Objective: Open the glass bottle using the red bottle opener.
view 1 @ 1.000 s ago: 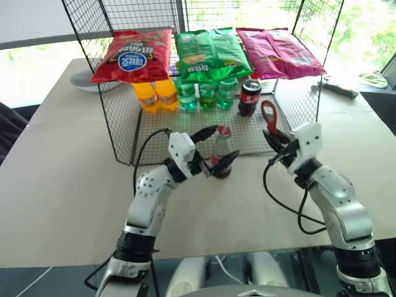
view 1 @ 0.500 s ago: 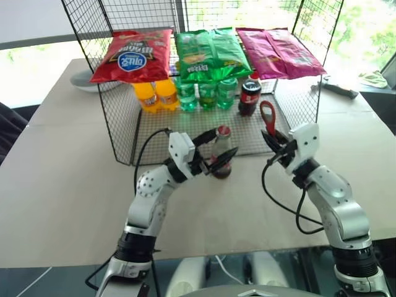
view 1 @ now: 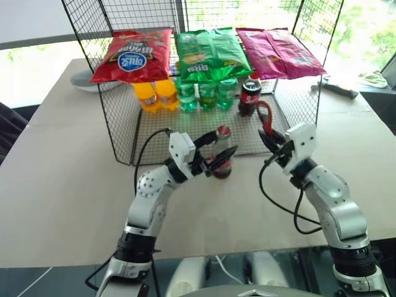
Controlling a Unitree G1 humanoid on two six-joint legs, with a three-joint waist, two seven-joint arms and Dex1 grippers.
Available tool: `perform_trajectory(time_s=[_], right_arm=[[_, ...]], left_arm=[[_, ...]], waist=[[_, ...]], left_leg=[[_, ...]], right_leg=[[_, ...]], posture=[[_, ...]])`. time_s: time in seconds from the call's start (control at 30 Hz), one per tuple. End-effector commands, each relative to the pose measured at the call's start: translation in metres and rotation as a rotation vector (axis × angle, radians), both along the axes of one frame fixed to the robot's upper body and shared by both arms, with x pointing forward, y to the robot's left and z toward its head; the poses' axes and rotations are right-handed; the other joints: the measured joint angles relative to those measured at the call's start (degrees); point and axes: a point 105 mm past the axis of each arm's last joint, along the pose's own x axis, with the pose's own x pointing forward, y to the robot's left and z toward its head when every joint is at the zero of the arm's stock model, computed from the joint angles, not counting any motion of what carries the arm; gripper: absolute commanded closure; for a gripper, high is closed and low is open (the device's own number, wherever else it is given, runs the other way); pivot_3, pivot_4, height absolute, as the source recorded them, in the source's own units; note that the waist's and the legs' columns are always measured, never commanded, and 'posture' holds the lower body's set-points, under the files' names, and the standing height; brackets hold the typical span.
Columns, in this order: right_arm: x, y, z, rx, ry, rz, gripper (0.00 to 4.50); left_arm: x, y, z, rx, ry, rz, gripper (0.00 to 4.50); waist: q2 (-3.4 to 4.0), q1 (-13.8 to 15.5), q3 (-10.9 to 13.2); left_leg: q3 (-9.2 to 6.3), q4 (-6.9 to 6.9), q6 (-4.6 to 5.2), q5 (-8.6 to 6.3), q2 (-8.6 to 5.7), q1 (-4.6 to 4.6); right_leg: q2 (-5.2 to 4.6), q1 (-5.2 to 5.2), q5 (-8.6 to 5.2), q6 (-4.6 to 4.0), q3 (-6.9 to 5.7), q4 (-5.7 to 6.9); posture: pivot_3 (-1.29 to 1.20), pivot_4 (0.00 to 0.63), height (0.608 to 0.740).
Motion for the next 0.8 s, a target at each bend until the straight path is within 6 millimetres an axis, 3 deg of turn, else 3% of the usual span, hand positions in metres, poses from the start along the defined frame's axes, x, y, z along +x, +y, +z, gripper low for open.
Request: perform_trajectory(time_s=[0.03,0.17,0.5,0.8], right_arm=[[-0.003,0.004,0.013,0.003,-0.063,0.023,4.50],[-0.003,0.005,0.014,0.002,-0.065,0.024,4.50],[-0.004,0.011,0.015,-0.012,-0.084,0.042,4.50],[-0.020,0.043,0.012,-0.339,-0.419,0.136,4.50]], left_arm=[[-0.006,-0.003,0.010,-0.011,-0.044,-0.021,1.97],[-0.005,-0.002,0.009,-0.007,-0.046,-0.009,3.01],[-0.005,0.000,0.006,0.010,-0.044,0.000,3.01],[-0.003,0.001,0.005,0.021,-0.045,0.008,3.01]], waist=[[0.00,0.0,0.0],[0.00,0.1,0.0],[0.00,0.0,0.0],[-0.01,0.0,0.0]], left_leg=[[0.00,0.00,0.00,0.00,0.00,0.00],[-0.01,0.00,0.00,0.00,0.00,0.03],[-0.01,0.00,0.00,0.00,0.00,0.06],[0.00,0.01,0.00,0.00,-0.02,0.08]], right_leg=[[0.00,0.00,0.00,0.00,0.00,0.00],[-0.01,0.01,0.00,0.00,-0.01,-0.02],[0.00,0.03,0.00,0.00,-0.01,-0.01],[0.01,0.03,0.00,0.00,-0.03,-0.02]], posture=[[0.00,0.150,0.740],[0.00,0.150,0.740],[0.00,0.150,0.740],[0.00,0.150,0.740]])
